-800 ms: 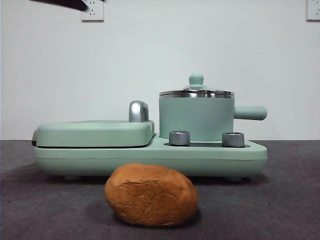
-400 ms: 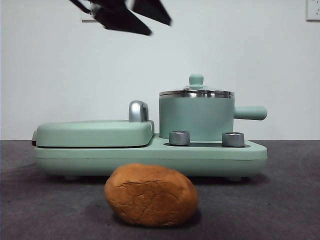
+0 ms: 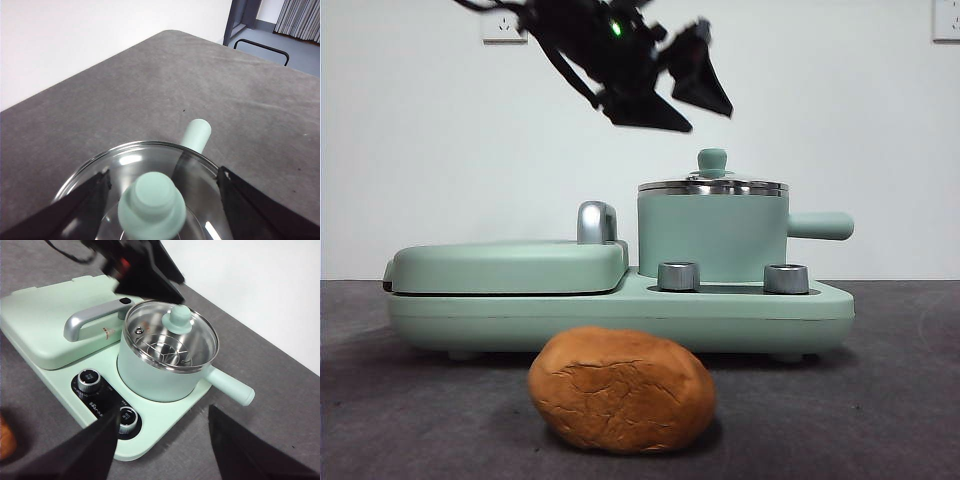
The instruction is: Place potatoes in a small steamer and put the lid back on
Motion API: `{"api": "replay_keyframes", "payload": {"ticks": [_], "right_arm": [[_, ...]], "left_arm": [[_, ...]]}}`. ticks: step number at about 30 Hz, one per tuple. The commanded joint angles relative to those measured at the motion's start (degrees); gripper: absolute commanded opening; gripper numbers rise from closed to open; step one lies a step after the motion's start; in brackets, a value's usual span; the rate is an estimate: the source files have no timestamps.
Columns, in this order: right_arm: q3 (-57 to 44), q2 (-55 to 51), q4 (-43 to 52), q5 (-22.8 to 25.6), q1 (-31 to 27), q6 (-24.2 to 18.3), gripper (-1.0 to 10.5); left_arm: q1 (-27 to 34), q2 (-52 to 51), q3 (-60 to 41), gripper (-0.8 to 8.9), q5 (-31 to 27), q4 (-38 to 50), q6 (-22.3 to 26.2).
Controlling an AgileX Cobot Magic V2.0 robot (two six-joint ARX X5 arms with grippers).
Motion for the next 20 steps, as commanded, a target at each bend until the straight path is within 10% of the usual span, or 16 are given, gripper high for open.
{"api": "replay_keyframes", "payload": {"ticks": [1,20], "right_arm": [[0.96,0.2,0.63,0.07,0.52,0.79,2.8],[0.96,0.22,0.63,0.07,0.61,0.81,2.8]], "left_arm": [[-0.61,3.04,1.6,3.38,-0.28,3.65,-0.42],[-0.59,8.13,1.6,2.38,-0.52,6.82,1.77]]}}
